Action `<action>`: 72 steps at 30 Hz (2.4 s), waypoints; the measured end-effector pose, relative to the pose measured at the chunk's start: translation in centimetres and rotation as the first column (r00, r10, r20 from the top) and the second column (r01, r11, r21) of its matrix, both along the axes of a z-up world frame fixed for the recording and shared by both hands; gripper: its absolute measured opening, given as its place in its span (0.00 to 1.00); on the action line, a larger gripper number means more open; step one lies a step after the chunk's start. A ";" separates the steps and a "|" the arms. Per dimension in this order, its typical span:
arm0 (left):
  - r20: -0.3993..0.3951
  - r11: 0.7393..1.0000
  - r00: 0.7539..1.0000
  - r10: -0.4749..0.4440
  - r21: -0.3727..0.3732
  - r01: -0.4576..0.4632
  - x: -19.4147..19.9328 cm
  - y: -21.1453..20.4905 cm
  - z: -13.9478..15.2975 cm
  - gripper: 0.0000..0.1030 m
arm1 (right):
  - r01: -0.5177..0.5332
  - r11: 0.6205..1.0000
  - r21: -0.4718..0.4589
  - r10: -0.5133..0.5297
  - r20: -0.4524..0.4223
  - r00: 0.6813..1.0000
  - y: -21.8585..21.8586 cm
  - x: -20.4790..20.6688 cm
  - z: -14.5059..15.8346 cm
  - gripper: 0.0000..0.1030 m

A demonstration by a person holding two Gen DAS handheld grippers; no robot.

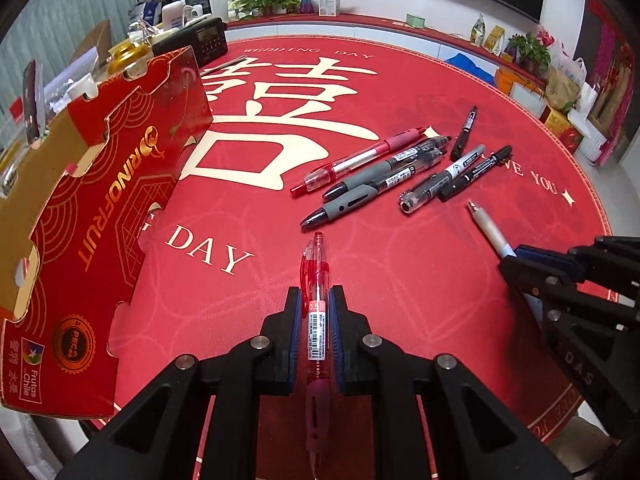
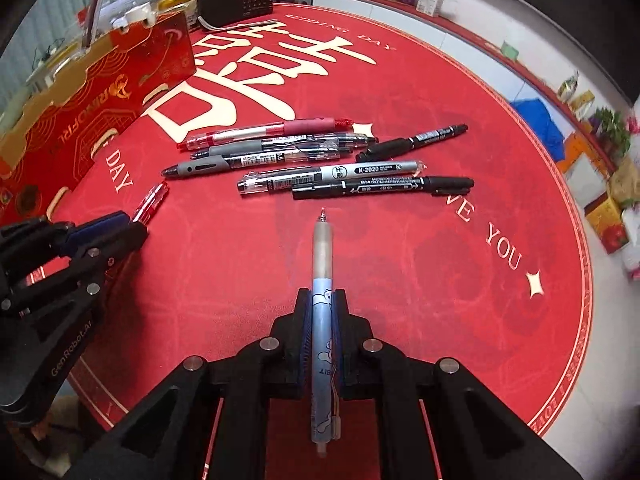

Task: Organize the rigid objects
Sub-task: 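Carry the red pen with left tool while right tool carries the silver pen over the box, then open left tool to drop the red pen while right tool drops the silver pen into the box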

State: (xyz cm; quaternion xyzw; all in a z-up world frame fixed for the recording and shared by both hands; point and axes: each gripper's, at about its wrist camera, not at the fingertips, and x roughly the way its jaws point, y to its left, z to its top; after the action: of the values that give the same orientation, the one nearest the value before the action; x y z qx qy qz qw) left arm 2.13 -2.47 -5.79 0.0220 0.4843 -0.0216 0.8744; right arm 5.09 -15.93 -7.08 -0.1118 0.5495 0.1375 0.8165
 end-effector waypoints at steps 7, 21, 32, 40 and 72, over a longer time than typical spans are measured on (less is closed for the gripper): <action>0.039 0.993 0.998 0.047 -0.108 -0.042 -1.1 1.9 2.2 0.14 | 0.060 0.978 0.199 -0.063 0.011 0.998 -1.6 -0.3 2.6 0.10; -0.035 0.993 0.995 0.092 -0.068 -0.094 -0.2 2.7 0.6 0.14 | 0.003 0.969 0.246 -0.026 0.087 0.996 0.8 -0.5 6.1 0.10; -0.007 0.999 1.000 0.027 -0.023 -0.027 -1.6 1.0 0.5 0.10 | 0.016 0.961 0.276 -0.039 0.081 0.996 0.3 -0.8 6.2 0.10; 0.124 0.996 0.990 0.062 -0.070 -0.053 -2.2 1.8 5.8 0.10 | -0.001 0.955 0.297 -0.038 0.125 0.991 0.9 -0.6 8.0 0.10; 0.302 0.866 0.814 0.496 -0.106 -0.488 -0.8 22.0 12.0 0.10 | -0.354 0.865 0.357 0.290 0.220 0.931 22.8 4.7 13.3 0.10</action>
State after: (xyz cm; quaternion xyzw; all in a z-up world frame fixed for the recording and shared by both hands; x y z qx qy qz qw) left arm 1.38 19.54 6.17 -0.1108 0.3253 0.2032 0.9168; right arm 9.75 6.85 6.23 -0.0477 0.4176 0.3695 0.8287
